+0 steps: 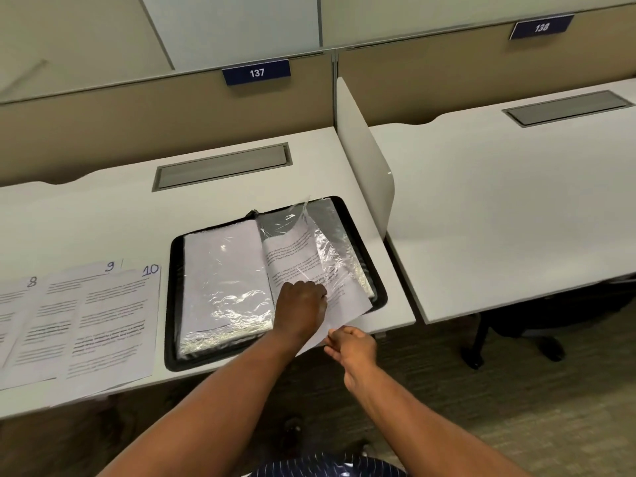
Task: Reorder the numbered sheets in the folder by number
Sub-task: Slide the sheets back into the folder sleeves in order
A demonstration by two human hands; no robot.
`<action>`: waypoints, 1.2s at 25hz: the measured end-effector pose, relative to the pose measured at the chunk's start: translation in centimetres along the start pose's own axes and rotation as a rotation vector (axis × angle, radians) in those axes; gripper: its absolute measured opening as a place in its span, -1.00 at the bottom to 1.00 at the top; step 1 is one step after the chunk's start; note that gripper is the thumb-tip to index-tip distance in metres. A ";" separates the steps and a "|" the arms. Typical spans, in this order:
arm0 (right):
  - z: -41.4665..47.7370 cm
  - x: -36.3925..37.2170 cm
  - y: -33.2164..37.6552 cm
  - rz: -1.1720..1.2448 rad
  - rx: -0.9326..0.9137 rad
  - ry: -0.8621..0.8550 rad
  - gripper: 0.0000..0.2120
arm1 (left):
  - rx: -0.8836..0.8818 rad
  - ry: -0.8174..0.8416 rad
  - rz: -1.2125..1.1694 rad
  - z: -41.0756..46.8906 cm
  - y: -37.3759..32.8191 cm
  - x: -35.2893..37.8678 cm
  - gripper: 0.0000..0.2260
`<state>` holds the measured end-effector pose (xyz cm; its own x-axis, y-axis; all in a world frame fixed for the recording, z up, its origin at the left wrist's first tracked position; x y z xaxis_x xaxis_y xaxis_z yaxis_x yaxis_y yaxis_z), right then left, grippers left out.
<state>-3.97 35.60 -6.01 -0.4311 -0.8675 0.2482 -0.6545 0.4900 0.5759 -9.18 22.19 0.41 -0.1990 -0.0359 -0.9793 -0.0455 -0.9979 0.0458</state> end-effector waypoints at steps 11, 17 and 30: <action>-0.7 -2.2 -1.3 -0.046 0.031 0.010 -0.98 | 0.005 0.038 -0.013 -0.2 -1.2 0.6 -0.92; 0.3 0.4 -0.8 0.008 -0.005 -0.014 -0.97 | 0.075 0.080 -0.049 0.7 -0.4 0.8 -0.86; 2.3 5.6 2.0 -0.069 -0.155 -0.057 -0.79 | 0.062 0.092 -0.375 1.0 2.2 -0.7 -0.82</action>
<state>-9.09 31.89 -5.27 -0.4258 -0.8902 0.1618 -0.5822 0.4065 0.7041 -10.08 20.12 1.41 -0.0684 0.3229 -0.9440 -0.1578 -0.9378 -0.3093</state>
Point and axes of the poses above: each hand's wrist, its own z-axis towards the middle knuckle, its own x-axis out of the palm, y = z × x, the point moved 4 cm from there along z, towards the middle knuckle, and after that the axes turned 12 degrees about z, right-handed, at the moved point
